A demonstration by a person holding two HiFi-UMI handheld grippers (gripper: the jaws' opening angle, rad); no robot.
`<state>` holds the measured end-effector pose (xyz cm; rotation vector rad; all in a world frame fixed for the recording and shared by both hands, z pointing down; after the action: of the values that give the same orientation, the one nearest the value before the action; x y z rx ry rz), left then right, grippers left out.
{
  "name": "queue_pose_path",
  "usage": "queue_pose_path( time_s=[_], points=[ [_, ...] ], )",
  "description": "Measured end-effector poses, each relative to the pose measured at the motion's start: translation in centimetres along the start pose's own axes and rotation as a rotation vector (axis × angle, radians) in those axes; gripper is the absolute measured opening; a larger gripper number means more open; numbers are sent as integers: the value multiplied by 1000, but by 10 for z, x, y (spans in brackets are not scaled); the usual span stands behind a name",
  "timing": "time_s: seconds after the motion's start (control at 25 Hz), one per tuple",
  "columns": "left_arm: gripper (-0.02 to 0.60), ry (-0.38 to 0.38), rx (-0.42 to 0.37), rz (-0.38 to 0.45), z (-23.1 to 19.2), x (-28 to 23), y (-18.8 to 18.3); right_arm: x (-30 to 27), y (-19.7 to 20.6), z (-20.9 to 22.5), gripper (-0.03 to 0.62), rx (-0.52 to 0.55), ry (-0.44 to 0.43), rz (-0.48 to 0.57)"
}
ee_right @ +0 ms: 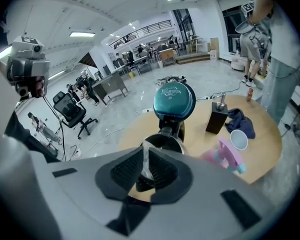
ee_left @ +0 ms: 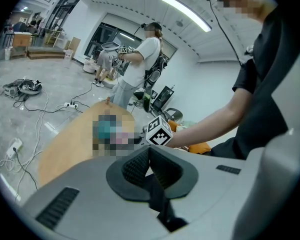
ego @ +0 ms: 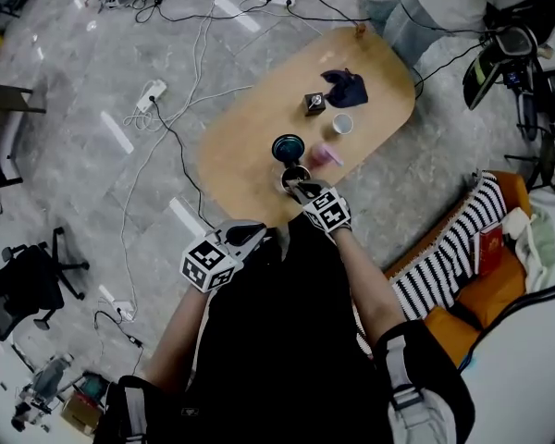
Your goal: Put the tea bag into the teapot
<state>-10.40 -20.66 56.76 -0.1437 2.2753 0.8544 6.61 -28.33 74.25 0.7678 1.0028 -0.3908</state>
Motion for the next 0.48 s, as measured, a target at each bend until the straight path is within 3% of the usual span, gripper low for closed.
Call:
queue_pose_path(
  time_s=[0.16,0.32,0.4,0.48],
  points=[
    [11,2,6,7,-2,-2,-2,0,1,2,80,9,-4,-14],
    [11,6,7,12,-3,-1,0,5,-4,-1,84,11,-2,-5],
    [11,10,3,12,-4,-3,-1,8,-4,-6,80,17,-21,-2],
    [11,18,-5,9,-6,-7,-3,12,-4,-13,9,29,-56,-7]
  ],
)
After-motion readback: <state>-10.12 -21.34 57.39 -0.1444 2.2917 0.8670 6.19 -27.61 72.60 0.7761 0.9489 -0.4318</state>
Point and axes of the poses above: the fingertips, and each gripper's own axes: x backward along the fingers, z to its right, y out of its underside, the point moved 7 cm from there along x, backward along the fingers, and after that the axes turned 11 degrees about -z, right-handed, at the moved point
